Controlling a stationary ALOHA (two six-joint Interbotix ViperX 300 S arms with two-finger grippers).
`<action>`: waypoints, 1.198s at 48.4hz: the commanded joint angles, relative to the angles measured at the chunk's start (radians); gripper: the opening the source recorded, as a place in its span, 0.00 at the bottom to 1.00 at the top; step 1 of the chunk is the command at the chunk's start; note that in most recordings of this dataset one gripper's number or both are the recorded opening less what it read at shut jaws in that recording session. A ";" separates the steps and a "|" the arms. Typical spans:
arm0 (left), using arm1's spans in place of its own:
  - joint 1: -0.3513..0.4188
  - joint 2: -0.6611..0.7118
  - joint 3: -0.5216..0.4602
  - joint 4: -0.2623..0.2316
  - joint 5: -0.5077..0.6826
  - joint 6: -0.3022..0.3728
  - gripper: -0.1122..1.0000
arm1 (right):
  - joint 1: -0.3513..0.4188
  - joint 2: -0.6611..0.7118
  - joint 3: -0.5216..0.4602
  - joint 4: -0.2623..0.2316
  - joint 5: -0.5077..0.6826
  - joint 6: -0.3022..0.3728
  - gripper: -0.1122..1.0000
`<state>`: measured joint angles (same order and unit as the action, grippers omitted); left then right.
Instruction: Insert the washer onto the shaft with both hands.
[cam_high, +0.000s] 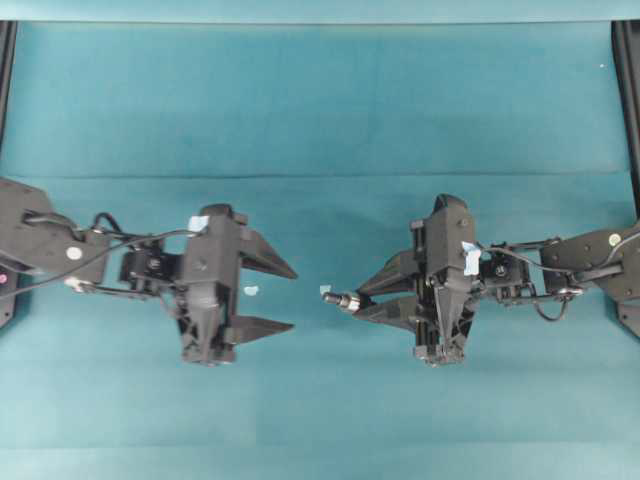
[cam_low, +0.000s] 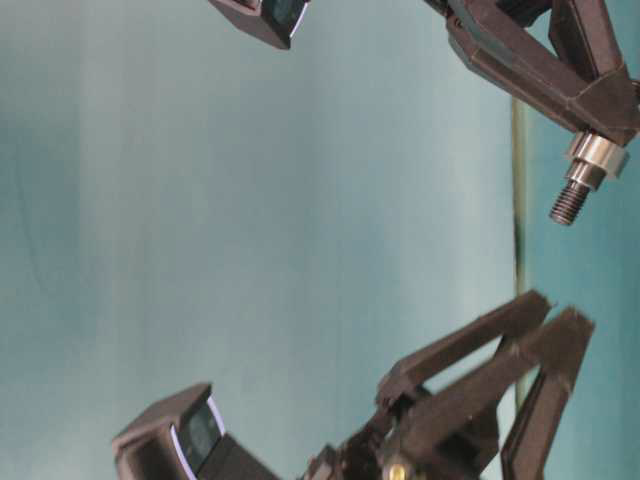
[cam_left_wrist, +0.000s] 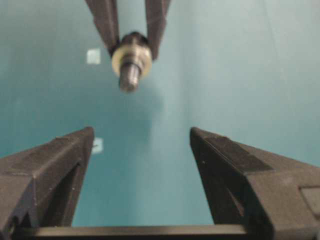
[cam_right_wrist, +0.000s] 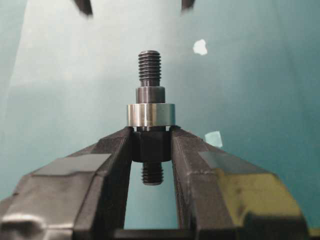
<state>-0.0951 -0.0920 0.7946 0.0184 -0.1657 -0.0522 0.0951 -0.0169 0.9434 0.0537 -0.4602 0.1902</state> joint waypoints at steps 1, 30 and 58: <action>0.000 -0.037 0.002 0.003 0.020 0.012 0.86 | 0.003 -0.011 -0.015 0.000 -0.008 -0.002 0.10; 0.003 -0.123 0.037 0.003 0.069 0.017 0.86 | 0.006 -0.011 -0.014 0.000 -0.005 0.000 0.10; 0.003 -0.143 0.041 0.003 0.071 0.014 0.86 | 0.006 -0.011 -0.014 0.000 -0.006 0.000 0.10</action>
<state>-0.0936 -0.2178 0.8437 0.0184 -0.0905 -0.0368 0.0997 -0.0169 0.9419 0.0537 -0.4602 0.1902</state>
